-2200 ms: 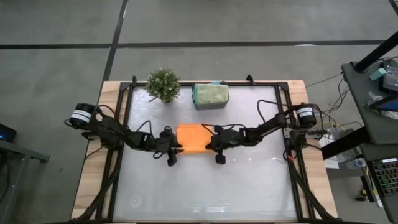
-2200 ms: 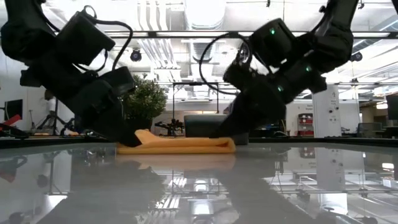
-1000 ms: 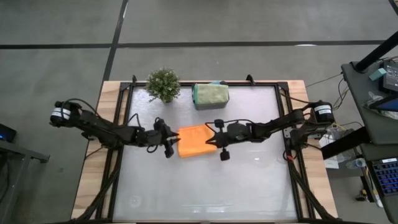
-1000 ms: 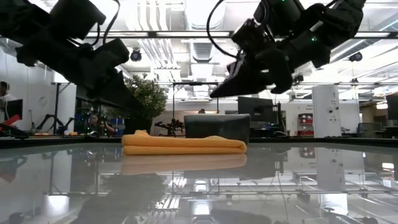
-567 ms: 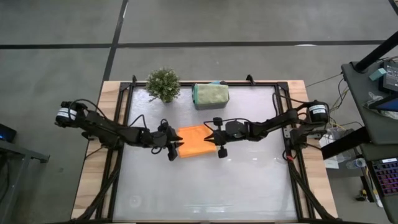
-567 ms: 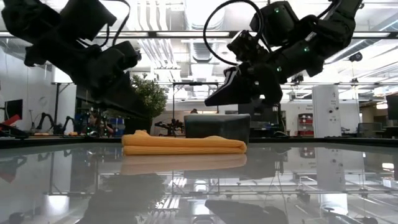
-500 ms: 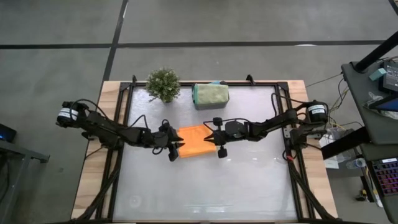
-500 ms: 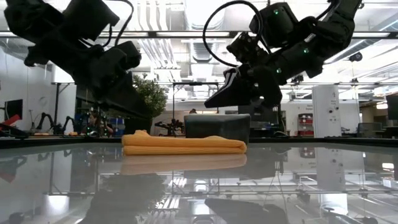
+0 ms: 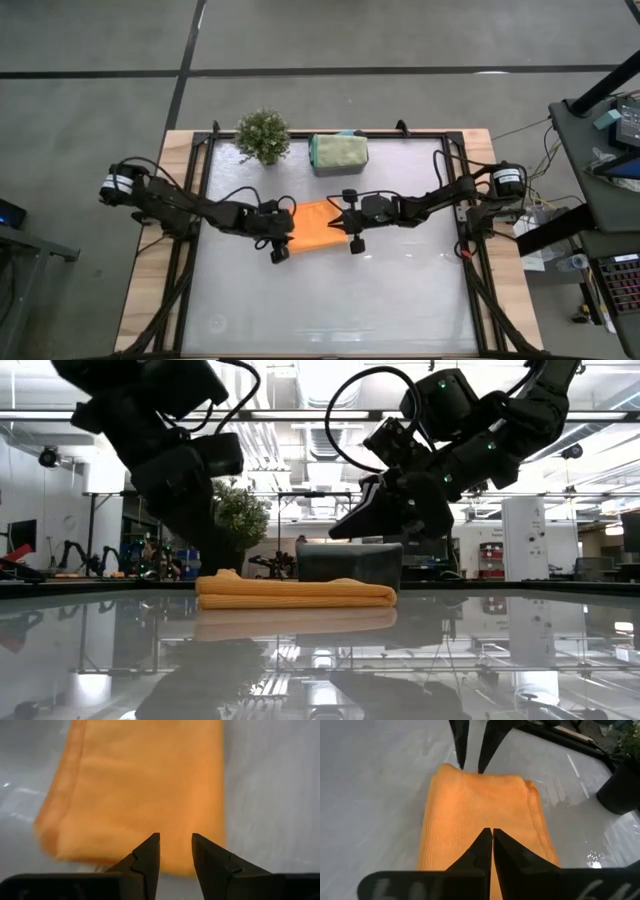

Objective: Fold microfiber towels
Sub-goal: Fold the orange towel

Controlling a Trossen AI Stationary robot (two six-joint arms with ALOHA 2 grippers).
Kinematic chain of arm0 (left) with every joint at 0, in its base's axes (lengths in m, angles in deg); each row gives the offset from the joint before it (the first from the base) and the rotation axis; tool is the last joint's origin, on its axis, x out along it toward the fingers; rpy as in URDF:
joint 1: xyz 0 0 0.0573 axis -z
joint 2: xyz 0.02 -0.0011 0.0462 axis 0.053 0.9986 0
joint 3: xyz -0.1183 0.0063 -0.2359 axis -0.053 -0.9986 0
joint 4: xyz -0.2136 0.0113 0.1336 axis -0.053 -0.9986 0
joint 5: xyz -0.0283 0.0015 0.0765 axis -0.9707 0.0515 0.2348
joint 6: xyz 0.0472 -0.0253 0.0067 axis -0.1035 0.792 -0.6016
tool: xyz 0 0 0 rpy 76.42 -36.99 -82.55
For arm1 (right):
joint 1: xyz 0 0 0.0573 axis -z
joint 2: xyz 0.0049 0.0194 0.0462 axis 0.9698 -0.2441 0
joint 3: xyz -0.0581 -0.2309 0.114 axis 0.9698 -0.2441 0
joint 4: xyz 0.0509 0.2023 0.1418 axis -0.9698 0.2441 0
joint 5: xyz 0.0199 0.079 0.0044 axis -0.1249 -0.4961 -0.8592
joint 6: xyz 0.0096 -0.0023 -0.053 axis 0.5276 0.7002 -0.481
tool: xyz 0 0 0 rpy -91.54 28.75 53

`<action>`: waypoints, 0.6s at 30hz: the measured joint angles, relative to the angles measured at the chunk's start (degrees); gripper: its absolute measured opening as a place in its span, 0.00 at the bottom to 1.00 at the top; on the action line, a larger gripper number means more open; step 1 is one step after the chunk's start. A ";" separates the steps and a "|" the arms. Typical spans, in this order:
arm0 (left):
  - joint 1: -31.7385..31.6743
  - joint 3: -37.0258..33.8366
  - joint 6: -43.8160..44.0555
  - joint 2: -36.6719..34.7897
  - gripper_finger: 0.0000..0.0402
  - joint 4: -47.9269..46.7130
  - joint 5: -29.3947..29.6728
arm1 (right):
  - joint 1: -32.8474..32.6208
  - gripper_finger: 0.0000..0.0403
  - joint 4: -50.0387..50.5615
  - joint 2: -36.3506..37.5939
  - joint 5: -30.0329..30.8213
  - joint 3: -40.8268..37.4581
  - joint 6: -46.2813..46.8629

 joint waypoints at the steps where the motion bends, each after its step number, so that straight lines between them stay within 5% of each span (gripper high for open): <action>1: -0.17 0.42 -0.05 -0.19 0.24 -1.75 0.21 | 0.00 0.02 0.10 0.02 0.00 -0.04 0.14; 13: -0.45 1.80 -1.58 -1.13 0.25 -2.16 0.86 | 0.00 0.02 0.30 0.00 -0.02 -0.30 1.14; 18: -0.45 1.70 -2.57 -1.13 0.35 -2.35 0.86 | 0.00 0.02 0.36 0.02 0.00 -0.30 2.21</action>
